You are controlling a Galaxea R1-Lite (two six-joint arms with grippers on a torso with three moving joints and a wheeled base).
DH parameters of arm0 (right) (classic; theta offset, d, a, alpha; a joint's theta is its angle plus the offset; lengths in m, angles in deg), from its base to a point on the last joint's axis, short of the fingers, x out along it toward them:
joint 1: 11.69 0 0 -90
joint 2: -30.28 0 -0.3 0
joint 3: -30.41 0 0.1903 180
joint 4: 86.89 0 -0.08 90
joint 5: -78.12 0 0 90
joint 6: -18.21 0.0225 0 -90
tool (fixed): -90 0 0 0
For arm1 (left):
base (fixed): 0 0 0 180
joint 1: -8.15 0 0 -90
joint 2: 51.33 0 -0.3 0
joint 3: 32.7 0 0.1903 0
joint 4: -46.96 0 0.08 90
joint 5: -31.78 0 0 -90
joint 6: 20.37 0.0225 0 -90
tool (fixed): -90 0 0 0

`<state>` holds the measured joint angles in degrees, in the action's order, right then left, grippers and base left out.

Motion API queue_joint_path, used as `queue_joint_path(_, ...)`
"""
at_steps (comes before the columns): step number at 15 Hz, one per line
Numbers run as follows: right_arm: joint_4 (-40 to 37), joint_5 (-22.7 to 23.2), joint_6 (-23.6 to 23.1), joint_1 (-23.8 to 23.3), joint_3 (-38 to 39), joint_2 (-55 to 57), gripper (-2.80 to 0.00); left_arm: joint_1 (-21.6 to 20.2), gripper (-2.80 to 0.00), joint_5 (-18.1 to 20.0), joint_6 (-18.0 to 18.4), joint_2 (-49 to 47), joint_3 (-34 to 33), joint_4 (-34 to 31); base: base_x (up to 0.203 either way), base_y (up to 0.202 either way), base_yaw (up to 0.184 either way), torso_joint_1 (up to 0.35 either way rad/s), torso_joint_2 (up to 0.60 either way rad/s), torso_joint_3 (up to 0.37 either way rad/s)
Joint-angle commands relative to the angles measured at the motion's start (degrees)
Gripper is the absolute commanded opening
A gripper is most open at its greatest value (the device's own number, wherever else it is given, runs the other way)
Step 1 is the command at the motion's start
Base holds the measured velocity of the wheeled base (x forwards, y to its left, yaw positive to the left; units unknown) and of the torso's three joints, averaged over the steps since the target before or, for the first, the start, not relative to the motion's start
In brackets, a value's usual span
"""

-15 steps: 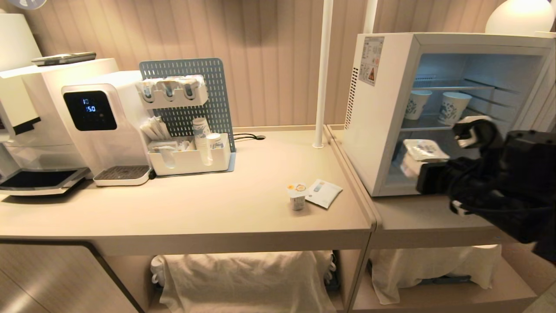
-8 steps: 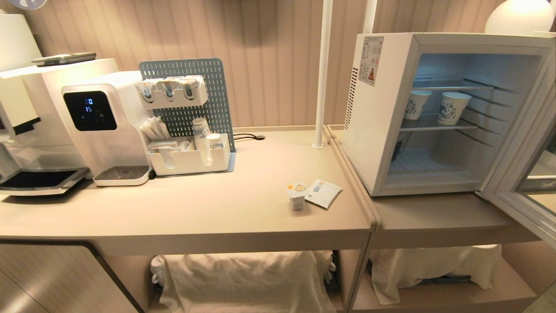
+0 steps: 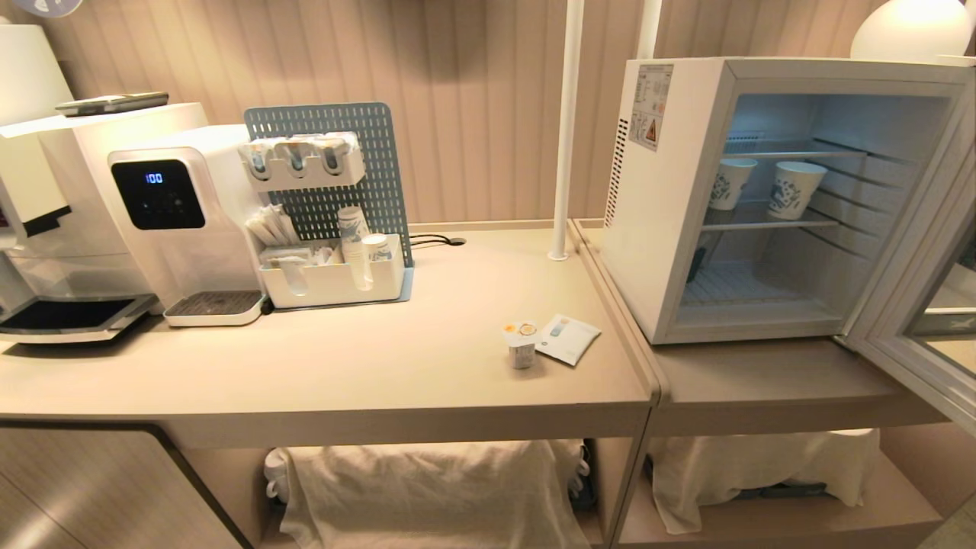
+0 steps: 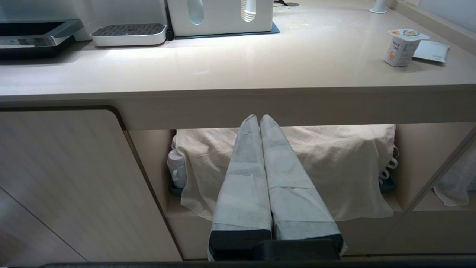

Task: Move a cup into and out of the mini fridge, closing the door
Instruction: Put the yoghurt in the freezer

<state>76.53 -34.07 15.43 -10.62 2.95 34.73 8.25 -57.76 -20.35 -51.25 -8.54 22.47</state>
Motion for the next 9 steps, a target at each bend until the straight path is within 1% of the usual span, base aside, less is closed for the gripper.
queue_joint_path(1, -0.63, 17.58, 0.48, -0.7, 3.17, -4.55, -2.8, -0.01, -2.8, 0.03, -0.02, 0.01, 0.0, -0.02, 0.0, 0.0, 0.0, 0.0, 0.0, 0.0)
queue_joint_path(2, -4.66, 21.16, 0.72, -0.83, 3.68, -4.48, -2.8, -0.01, -2.8, -0.02, -0.02, 0.1, 0.0, -0.02, 0.0, 0.0, 0.0, 0.0, 0.0, 0.0)
queue_joint_path(3, -8.33, 22.02, 0.42, -0.88, 3.59, -4.39, -2.8, -0.01, -2.8, -0.02, -0.11, 0.01, 0.0, -0.02, 0.0, 0.0, 0.0, 0.0, 0.0, 0.0)
queue_joint_path(8, -7.12, 22.37, 0.41, -0.9, 3.93, -4.36, -2.8, -0.01, -2.8, 0.06, 0.07, 0.01, 0.0, -0.11, 0.0, 0.0, 0.0, 0.0, 0.0, 0.0)
queue_joint_path(9, -6.87, 22.37, 0.33, -0.9, 4.01, -4.36, -2.8, -0.01, -2.8, -0.02, 0.07, 0.01, 0.0, -0.11, 0.054, -0.032, 0.008, -0.002, 0.0, 0.005)
